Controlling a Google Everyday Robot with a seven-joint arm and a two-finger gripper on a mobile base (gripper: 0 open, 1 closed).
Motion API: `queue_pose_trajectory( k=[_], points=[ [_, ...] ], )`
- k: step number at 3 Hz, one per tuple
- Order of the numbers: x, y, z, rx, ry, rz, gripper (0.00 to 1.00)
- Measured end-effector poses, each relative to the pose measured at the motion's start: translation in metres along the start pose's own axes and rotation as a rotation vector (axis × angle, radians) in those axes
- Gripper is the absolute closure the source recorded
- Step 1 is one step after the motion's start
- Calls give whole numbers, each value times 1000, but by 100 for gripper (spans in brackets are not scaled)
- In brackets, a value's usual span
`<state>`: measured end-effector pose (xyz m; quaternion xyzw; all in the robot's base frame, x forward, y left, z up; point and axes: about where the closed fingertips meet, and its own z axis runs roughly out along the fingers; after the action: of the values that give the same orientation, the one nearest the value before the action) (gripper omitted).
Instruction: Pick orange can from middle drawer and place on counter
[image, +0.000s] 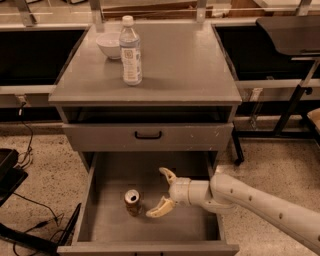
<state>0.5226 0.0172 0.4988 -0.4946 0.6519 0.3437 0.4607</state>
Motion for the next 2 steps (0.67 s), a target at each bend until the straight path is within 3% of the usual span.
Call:
queue_pose_trajectory(
  k=[2],
  points=[
    [15, 16, 65, -54, -51, 9, 0]
  ],
)
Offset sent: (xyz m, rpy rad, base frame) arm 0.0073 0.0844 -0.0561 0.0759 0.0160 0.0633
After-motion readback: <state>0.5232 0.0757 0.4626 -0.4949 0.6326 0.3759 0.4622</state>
